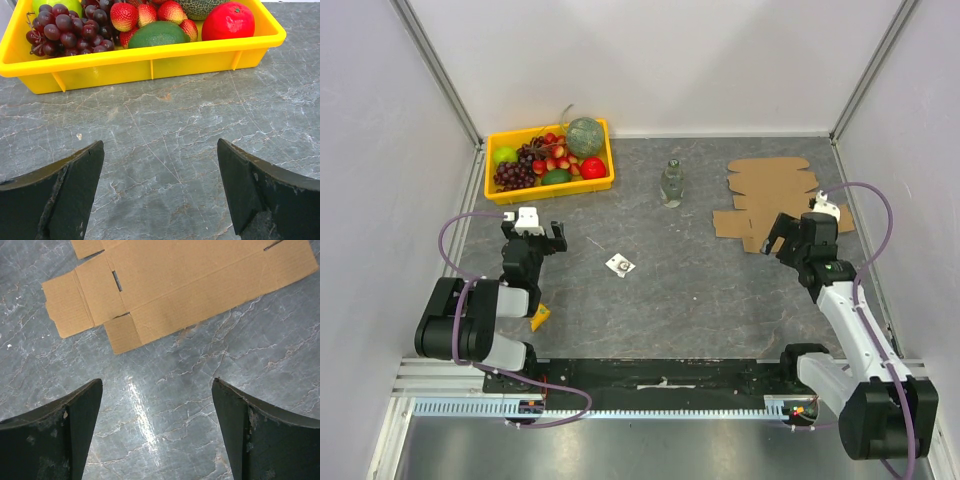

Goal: Fold the paper box

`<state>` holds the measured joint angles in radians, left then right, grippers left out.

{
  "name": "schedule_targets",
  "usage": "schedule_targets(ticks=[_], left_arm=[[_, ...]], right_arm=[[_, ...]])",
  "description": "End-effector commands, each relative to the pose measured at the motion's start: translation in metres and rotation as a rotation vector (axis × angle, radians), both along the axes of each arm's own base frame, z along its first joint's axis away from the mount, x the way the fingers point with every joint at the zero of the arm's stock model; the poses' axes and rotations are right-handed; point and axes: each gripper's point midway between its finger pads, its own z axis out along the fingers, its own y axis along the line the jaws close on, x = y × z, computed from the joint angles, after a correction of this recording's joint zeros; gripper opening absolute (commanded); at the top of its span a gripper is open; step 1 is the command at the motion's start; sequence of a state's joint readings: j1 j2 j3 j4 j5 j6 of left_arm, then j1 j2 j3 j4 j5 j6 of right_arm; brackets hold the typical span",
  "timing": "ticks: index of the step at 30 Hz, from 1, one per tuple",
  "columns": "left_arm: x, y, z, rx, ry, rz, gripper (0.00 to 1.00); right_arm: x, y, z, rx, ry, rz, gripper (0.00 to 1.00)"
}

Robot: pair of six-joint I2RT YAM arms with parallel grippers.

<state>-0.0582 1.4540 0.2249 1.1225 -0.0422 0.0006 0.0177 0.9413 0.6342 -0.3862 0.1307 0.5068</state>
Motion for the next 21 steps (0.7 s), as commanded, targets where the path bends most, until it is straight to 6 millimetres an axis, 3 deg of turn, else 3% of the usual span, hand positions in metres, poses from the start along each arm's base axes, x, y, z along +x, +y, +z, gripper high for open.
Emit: schedule_targets(ticks=[1, 4, 8, 9, 12, 16, 21], left_arm=[[0.002, -0.001, 0.009, 0.007, -0.032, -0.011, 1.0], [0.002, 0.001, 0.014, 0.015, -0.047, 0.011, 1.0], [0.005, -0.013, 0.034, 0.105, 0.032, 0.042, 1.0], [0.014, -0.013, 0.055, 0.079, 0.011, 0.082, 1.0], [0.017, -0.036, 0.07, -0.111, 0.108, 0.048, 1.0], [0.013, -0.046, 0.058, -0.2, 0.227, 0.052, 1.0], [-0.009, -0.086, 0.049, -0.392, 0.325, -0.111, 1.0]], right_arm=[[0.006, 0.006, 0.008, 0.049, -0.011, -0.014, 0.98], [0.006, 0.008, 0.004, 0.062, 0.002, -0.013, 0.98], [0.007, 0.008, 0.002, 0.079, 0.009, -0.023, 0.98], [0.008, 0.007, 0.0, 0.089, 0.01, -0.035, 0.98], [0.01, 0.014, -0.005, 0.151, 0.015, -0.048, 0.98], [0.015, 0.015, -0.006, 0.277, -0.006, -0.101, 0.98], [0.02, 0.013, -0.004, 0.353, -0.02, -0.144, 0.98]])
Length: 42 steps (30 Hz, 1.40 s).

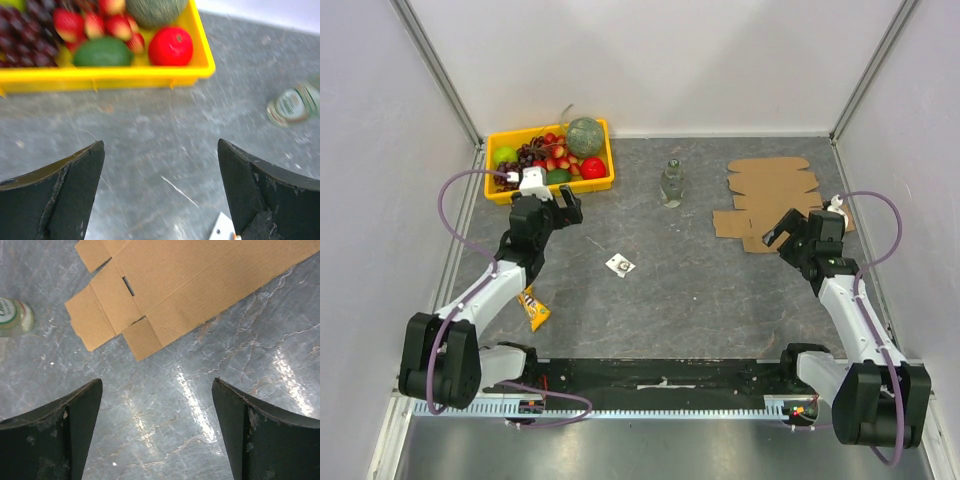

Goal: Fold the paper box

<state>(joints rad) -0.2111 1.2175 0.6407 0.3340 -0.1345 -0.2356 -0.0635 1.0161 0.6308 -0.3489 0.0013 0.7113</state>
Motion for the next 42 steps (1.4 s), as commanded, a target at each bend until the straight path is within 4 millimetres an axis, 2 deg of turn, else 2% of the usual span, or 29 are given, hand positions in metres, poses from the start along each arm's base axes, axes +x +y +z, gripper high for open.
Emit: schedule_targets(ticks=[1, 3, 5, 8, 12, 15, 18, 22, 27, 33, 37, 42], left_arm=[[-0.036, -0.036, -0.032, -0.251, 0.17, -0.108, 1.0], [-0.046, -0.037, -0.027, -0.338, 0.142, -0.095, 1.0], [-0.057, -0.03, -0.024, -0.399, 0.104, -0.051, 1.0], [-0.068, -0.026, -0.008, -0.443, 0.019, -0.042, 1.0], [-0.075, -0.006, -0.014, -0.468, -0.001, 0.071, 1.0], [-0.08, -0.004, -0.011, -0.45, -0.017, 0.062, 1.0], [-0.078, -0.013, -0.006, -0.407, -0.009, -0.007, 1.0], [-0.08, -0.059, -0.002, -0.379, 0.069, -0.234, 1.0], [-0.104, -0.132, -0.005, -0.347, 0.131, -0.415, 1.0], [-0.125, -0.225, -0.025, -0.39, 0.268, -0.592, 0.9], [-0.122, -0.285, -0.034, -0.423, 0.336, -0.64, 0.83], [-0.094, -0.339, -0.056, -0.529, 0.401, -0.636, 0.78]], right_arm=[[0.011, 0.007, 0.007, 0.137, -0.046, -0.043, 0.98], [0.012, 0.011, 0.002, 0.199, -0.047, -0.062, 0.98], [0.012, 0.018, -0.005, 0.262, -0.047, -0.067, 0.98], [0.01, 0.025, -0.014, 0.32, -0.046, -0.072, 0.98], [0.011, 0.024, -0.016, 0.325, -0.055, -0.086, 0.97], [0.013, 0.022, -0.017, 0.301, -0.055, -0.078, 0.95], [0.015, 0.02, -0.02, 0.279, -0.036, -0.07, 0.94], [0.019, 0.014, -0.016, 0.229, -0.042, -0.054, 0.91], [0.02, -0.001, 0.007, 0.11, -0.072, -0.049, 0.91], [0.016, -0.008, 0.036, 0.036, -0.104, -0.027, 0.91], [0.013, -0.01, 0.061, 0.01, -0.145, -0.019, 0.91], [0.008, -0.002, 0.083, 0.035, -0.19, 0.008, 0.91]])
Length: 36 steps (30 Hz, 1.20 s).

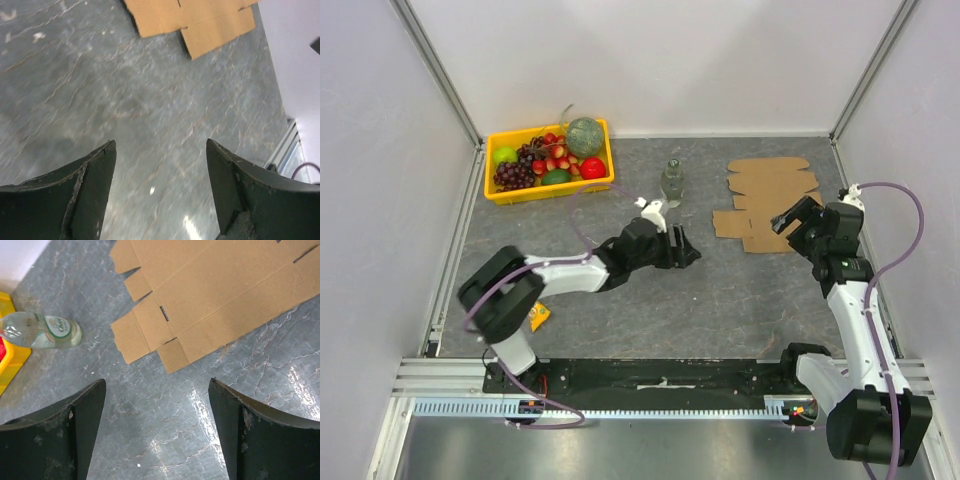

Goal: Fold the paper box

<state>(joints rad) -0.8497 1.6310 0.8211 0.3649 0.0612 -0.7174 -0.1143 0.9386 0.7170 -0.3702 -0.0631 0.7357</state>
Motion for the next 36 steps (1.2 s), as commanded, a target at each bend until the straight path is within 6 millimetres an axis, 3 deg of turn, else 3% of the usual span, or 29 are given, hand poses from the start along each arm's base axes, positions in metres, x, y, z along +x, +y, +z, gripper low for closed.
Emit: schedule_targets(ticks=[1, 4, 7, 15, 25, 36], left_arm=[[0.03, -0.049, 0.014, -0.169, 0.044, 0.031, 0.77], [0.047, -0.067, 0.002, -0.177, 0.077, 0.057, 0.75], [0.062, -0.076, -0.015, -0.146, 0.104, 0.1, 0.74], [0.1, -0.09, -0.032, -0.039, 0.114, 0.193, 0.68], [0.111, -0.083, -0.072, 0.045, 0.21, 0.253, 0.65], [0.112, -0.11, -0.092, -0.004, 0.281, 0.187, 0.56]], right_arm=[[-0.004, 0.003, 0.031, -0.007, -0.054, 0.027, 0.91], [-0.005, 0.005, 0.04, -0.003, -0.076, 0.032, 0.9], [-0.005, 0.005, 0.049, -0.008, -0.09, 0.033, 0.9], [-0.003, 0.008, 0.062, 0.008, -0.12, 0.045, 0.9], [-0.002, 0.01, 0.07, 0.013, -0.139, 0.05, 0.9], [-0.001, 0.012, 0.069, 0.02, -0.136, 0.058, 0.9]])
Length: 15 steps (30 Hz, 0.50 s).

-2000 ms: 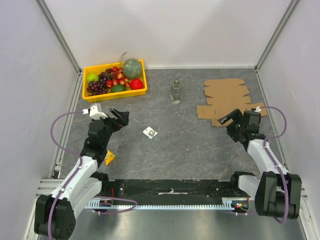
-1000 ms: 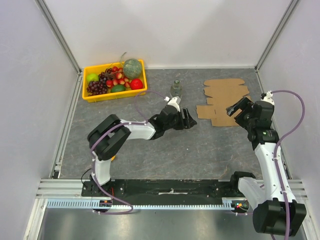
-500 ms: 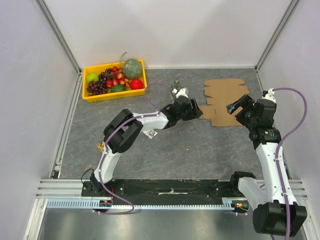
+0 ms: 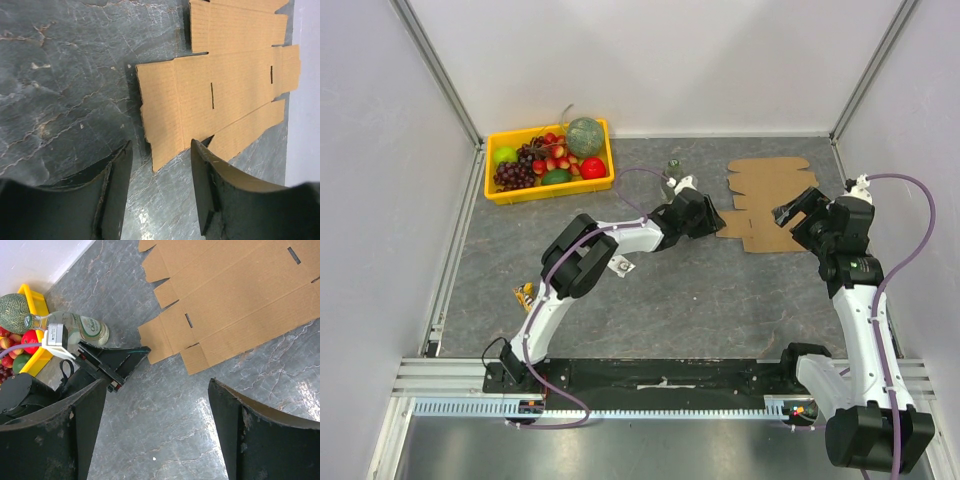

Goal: Fold the paper box

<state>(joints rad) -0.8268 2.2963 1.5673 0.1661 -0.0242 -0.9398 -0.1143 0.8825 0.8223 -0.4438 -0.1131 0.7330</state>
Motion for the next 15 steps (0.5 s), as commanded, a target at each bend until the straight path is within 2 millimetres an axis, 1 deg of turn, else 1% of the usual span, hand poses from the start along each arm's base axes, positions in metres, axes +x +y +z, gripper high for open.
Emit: schedule_targets(ticks=[1, 5, 6, 10, 13, 15], left_arm=[[-0.01, -0.006, -0.026, -0.001, 0.089, -0.021, 0.55], [-0.014, -0.007, -0.036, 0.003, 0.113, -0.029, 0.48], [-0.015, -0.007, -0.038, 0.002, 0.119, -0.033, 0.45], [-0.015, -0.01, -0.04, -0.009, 0.118, -0.041, 0.37], [-0.014, -0.012, -0.039, -0.011, 0.114, -0.046, 0.26], [-0.014, -0.012, -0.039, -0.007, 0.109, -0.051, 0.17]], right_arm=[[0.002, 0.003, 0.02, 0.007, -0.046, 0.016, 0.9], [0.003, 0.004, 0.02, 0.01, -0.048, 0.018, 0.9], [0.003, 0.004, 0.019, 0.01, -0.045, 0.018, 0.9], [0.003, 0.002, 0.019, 0.005, -0.045, 0.014, 0.9], [0.003, 0.002, 0.018, 0.002, -0.045, 0.015, 0.9], [0.003, 0.002, 0.018, 0.001, -0.044, 0.012, 0.9]])
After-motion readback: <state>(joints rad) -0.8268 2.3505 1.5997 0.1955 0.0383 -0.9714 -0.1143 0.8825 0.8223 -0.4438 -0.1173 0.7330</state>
